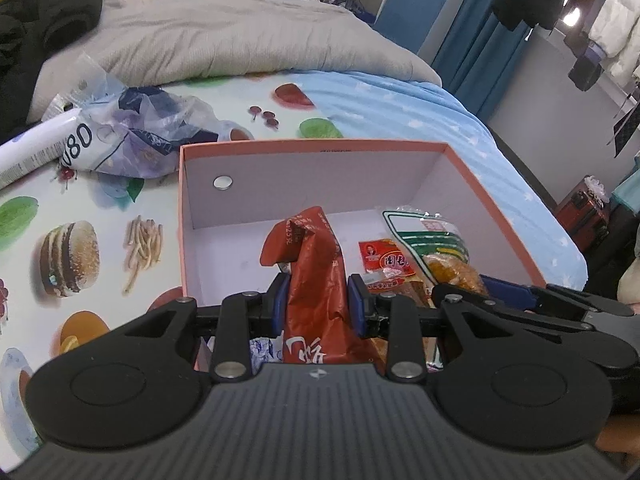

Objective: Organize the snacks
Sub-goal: 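Open both tools to drop the packets into the pink box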

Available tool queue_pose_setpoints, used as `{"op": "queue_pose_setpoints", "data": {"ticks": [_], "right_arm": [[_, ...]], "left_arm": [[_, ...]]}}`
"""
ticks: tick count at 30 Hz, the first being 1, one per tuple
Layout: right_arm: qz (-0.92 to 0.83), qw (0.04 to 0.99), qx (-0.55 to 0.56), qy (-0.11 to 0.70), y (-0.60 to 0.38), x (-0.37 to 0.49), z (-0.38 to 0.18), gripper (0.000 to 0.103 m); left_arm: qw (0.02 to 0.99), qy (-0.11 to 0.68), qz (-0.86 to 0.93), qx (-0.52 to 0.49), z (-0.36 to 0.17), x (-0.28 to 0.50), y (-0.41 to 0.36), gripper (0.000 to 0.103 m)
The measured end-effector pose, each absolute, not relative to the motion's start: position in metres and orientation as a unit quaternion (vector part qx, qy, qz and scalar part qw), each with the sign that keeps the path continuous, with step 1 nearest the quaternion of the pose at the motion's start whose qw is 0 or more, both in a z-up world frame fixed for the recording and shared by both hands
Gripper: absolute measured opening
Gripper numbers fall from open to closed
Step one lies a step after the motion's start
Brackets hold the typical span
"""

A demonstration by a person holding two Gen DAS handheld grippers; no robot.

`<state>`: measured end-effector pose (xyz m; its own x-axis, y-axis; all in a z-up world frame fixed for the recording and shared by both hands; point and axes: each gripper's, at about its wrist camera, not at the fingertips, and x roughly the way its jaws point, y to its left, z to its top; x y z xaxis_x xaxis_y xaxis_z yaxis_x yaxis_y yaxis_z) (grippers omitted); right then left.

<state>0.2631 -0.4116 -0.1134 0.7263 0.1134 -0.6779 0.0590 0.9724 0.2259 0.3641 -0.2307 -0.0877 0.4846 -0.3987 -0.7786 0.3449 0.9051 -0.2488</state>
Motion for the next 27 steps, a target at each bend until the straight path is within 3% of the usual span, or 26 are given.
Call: {"op": "queue_pose_setpoints", "data": {"ticks": [8, 12, 16, 27], "right_arm": [[0.015, 0.916, 0.124, 0.380, -0.414, 0.271, -0.122, 0.051], [0.008, 0.915, 0.133, 0.382, -0.418, 0.273, -0.121, 0.055], [-0.009, 0.917, 0.124, 0.378, -0.416, 0.268, -0.114, 0.069], [-0.008, 0.934, 0.141, 0.328, -0.405, 0.208, -0.064, 0.069]], "left_arm": [[0.857, 0.464, -0.221, -0.028, -0.091, 0.370, -0.233, 0.037], [0.856, 0.465, -0.222, -0.039, -0.086, 0.367, -0.230, 0.046], [0.868, 0.444, -0.218, -0.033, -0.064, 0.354, -0.224, 0.049], [0.888, 0.397, -0.222, -0.060, 0.011, 0.292, -0.195, 0.051]]}}
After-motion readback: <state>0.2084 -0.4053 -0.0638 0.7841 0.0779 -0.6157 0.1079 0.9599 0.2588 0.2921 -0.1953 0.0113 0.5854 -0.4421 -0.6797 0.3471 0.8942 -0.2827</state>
